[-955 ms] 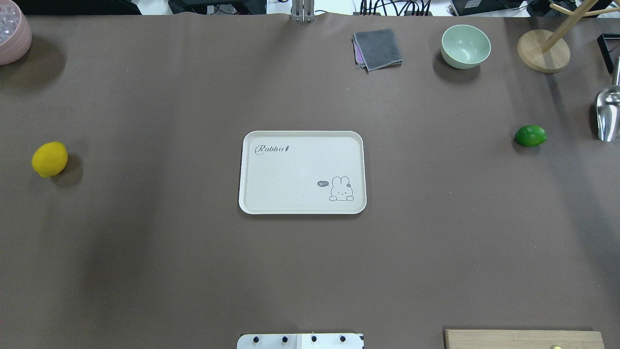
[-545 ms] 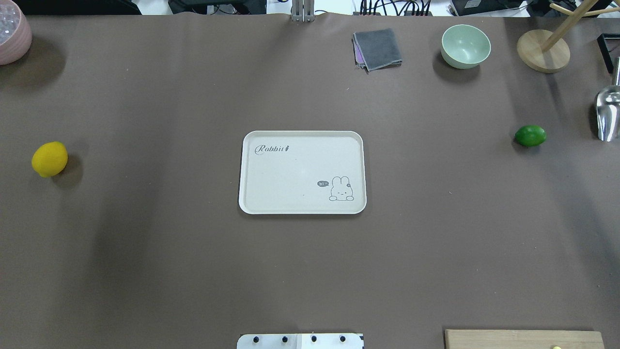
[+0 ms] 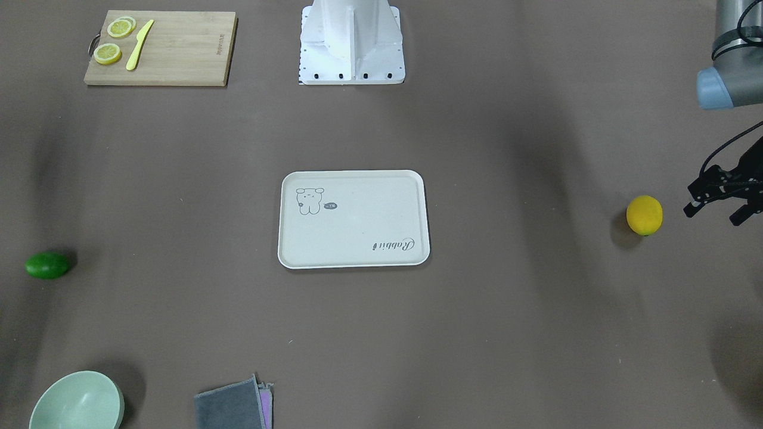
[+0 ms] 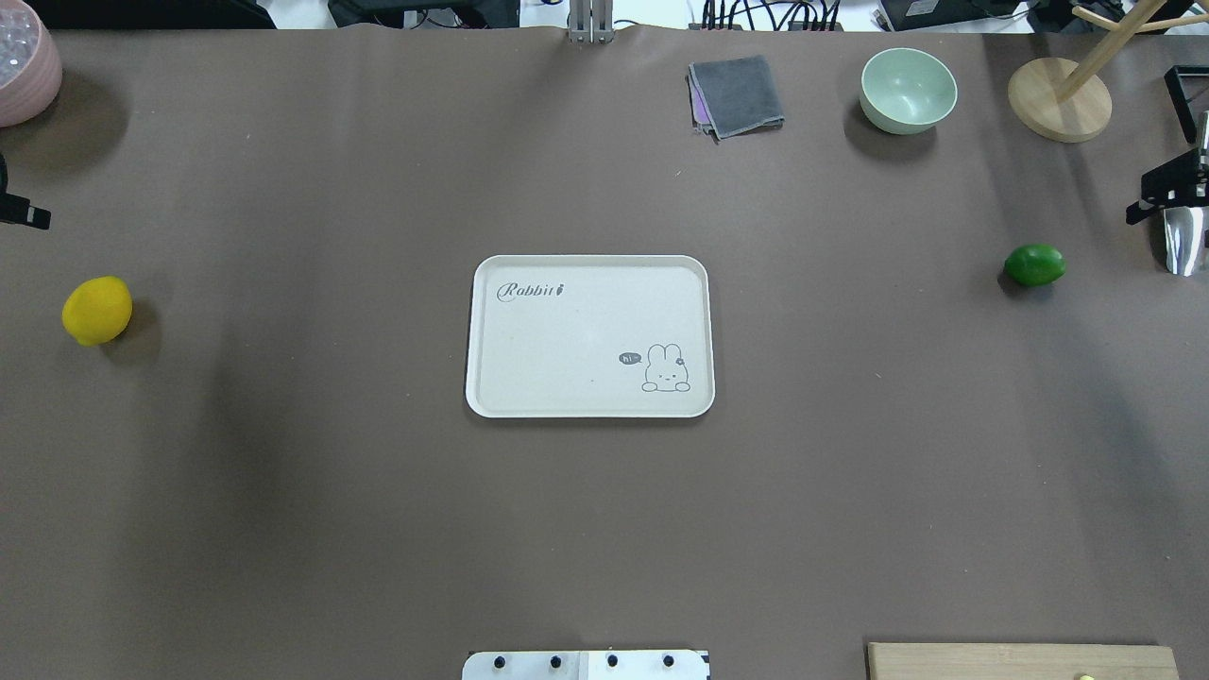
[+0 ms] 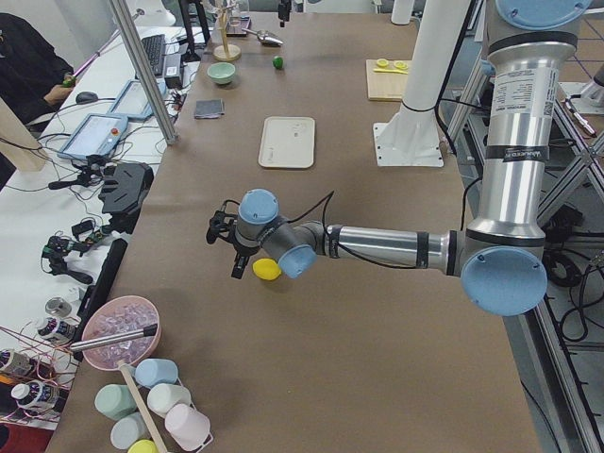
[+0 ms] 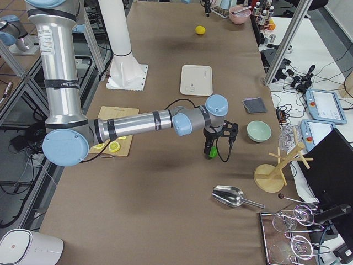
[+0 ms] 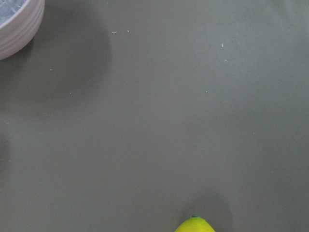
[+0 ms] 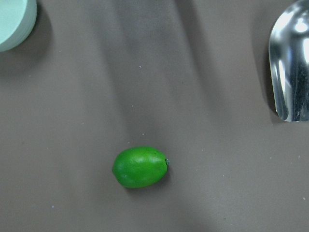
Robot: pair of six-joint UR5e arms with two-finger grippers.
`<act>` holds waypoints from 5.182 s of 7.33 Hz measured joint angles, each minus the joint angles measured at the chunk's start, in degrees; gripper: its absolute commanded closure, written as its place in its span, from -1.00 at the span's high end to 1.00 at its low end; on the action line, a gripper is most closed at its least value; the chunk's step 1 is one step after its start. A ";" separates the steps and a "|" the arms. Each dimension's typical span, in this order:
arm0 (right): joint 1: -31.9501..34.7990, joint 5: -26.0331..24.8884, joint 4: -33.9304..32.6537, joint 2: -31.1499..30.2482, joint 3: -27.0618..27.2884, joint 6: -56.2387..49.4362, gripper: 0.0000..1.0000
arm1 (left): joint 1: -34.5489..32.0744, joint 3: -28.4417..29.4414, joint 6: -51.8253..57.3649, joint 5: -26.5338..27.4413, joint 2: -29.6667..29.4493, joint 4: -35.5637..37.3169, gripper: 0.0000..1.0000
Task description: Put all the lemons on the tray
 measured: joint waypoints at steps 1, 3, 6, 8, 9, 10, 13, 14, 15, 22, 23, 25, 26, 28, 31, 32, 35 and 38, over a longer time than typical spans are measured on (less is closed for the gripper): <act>-2.30 -2.62 0.05 1.04 -0.62 5.61 0.99 | 1.54 1.08 -0.19 0.65 -0.98 -0.06 0.96; -4.57 -4.61 0.02 2.27 -1.59 12.53 0.99 | 5.37 2.68 -0.35 2.54 -2.57 -0.08 0.96; -4.96 -4.95 -0.01 2.83 -2.31 18.86 0.99 | 8.88 3.10 0.88 4.14 -2.99 -0.24 0.96; -4.99 -4.94 0.00 3.06 -2.26 23.18 0.99 | 9.16 3.29 4.15 4.25 -2.25 -0.45 0.96; -4.99 -4.93 0.06 3.09 -2.14 25.21 0.99 | 9.20 3.27 4.88 4.30 -1.57 -0.64 0.96; -4.99 -4.94 0.43 3.09 -2.11 26.96 0.99 | 9.24 3.16 5.18 4.41 -0.76 -0.90 0.96; -5.05 -5.25 1.94 3.10 -2.53 31.08 0.99 | 10.04 3.11 5.33 5.32 0.70 -1.18 0.96; -5.09 -5.64 2.08 3.11 -2.64 32.08 0.99 | 10.72 3.06 5.28 5.25 0.91 -1.37 0.95; -5.11 -5.98 2.79 3.07 -3.13 32.54 0.99 | 11.68 3.14 5.20 5.11 1.37 -2.18 0.39; -5.99 -7.24 6.79 4.09 -6.70 34.91 0.98 | 6.97 -11.33 4.38 -8.19 -0.47 12.17 -1.00; -6.95 -8.15 6.79 4.85 -7.52 35.79 0.98 | 6.56 -13.59 4.29 -8.65 -2.99 17.44 -1.00; -8.68 -9.31 6.83 6.49 -10.14 36.38 0.98 | 6.39 -14.49 4.18 -8.61 -7.05 22.46 -1.00; -9.35 -9.96 6.88 6.89 -11.11 36.45 0.99 | 6.37 -14.38 4.19 -8.50 -8.36 23.71 -1.00; -10.57 -10.91 6.99 7.12 -12.35 36.53 0.99 | 6.36 -14.18 4.26 -8.40 -9.61 24.45 -1.00; -11.95 -11.77 7.11 6.88 -13.46 36.43 0.99 | 6.36 -14.22 4.45 -6.72 -9.84 24.42 -1.00; -12.64 -12.55 7.14 6.83 -13.62 36.37 0.99 | 6.36 -14.23 4.45 -6.40 -9.91 24.39 -1.00; -13.95 -14.13 7.11 7.05 -14.06 36.42 0.99 | 6.68 -13.01 3.96 -6.22 -12.48 24.51 -1.00; -14.11 -14.23 7.12 7.15 -14.06 36.40 0.98 | 10.12 -11.13 -1.19 -3.99 -16.46 24.40 -1.00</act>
